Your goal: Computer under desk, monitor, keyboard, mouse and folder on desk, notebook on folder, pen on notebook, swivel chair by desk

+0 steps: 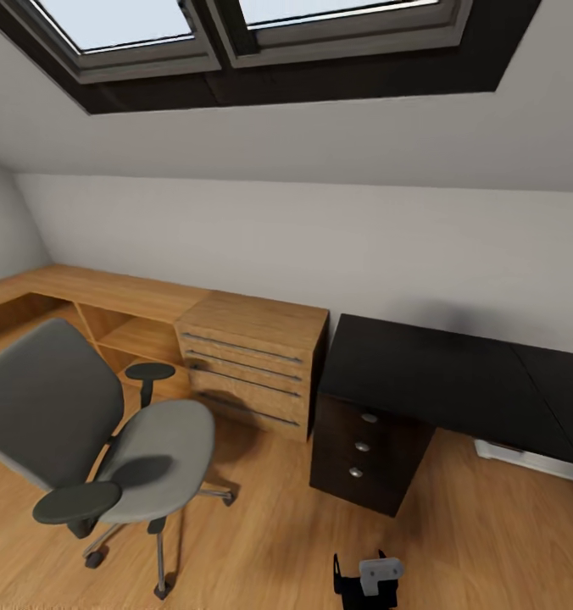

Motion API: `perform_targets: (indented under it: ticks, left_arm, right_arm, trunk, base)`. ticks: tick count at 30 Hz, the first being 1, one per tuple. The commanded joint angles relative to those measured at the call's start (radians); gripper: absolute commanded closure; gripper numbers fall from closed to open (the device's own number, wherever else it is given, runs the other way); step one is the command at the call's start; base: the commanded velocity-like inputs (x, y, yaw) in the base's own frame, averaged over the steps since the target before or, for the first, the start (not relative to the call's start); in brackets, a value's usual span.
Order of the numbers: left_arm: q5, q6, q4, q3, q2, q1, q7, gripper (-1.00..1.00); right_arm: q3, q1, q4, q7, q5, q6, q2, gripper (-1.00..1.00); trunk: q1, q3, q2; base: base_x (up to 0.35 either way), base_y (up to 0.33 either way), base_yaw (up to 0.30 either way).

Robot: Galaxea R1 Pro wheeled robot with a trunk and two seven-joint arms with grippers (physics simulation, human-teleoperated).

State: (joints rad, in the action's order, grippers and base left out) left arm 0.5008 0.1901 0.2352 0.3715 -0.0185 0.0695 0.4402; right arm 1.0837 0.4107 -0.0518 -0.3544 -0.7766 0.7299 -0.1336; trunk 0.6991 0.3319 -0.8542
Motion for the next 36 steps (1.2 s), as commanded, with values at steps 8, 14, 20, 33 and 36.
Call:
perform_targets:
  ticks: [8,14,20,33,36]
  left_arm:
    - [0.013,0.000,-0.083,0.007,-0.003,0.001,0.005,-1.00]
    - [0.012,-0.001,-0.088,0.007,-0.002,0.001,0.005,-1.00]
    - [0.012,-0.001,-0.088,0.007,-0.003,0.001,0.005,-1.00]
    - [0.012,-0.001,-0.088,0.007,-0.003,0.001,0.005,-1.00]
    - [0.012,-0.001,-0.088,0.007,-0.003,0.001,0.005,-1.00]
  right_arm:
    - [0.010,0.000,0.001,-0.009,-0.001,0.000,-0.001,-1.00]
    - [0.010,0.000,0.001,-0.009,-0.001,-0.002,-0.001,-1.00]
    - [0.012,0.000,0.002,-0.006,-0.001,-0.007,-0.005,-1.00]
    - [0.010,0.000,0.003,-0.003,-0.001,-0.007,-0.002,-1.00]
    - [0.009,0.000,0.002,-0.002,-0.001,-0.007,0.000,-1.00]
  trunk:
    - [0.000,-0.007,-0.001]
    - [0.000,-0.012,-0.001]
    - [0.000,-0.017,-0.001]
    - [0.000,-0.026,-0.001]
    - [0.000,-0.029,-0.001]
  base:
    - [0.000,0.000,0.235]
    - [0.000,0.000,0.236]
    - [0.000,0.000,0.247]
    - [0.000,0.000,0.250]
    - [0.000,0.000,0.250]
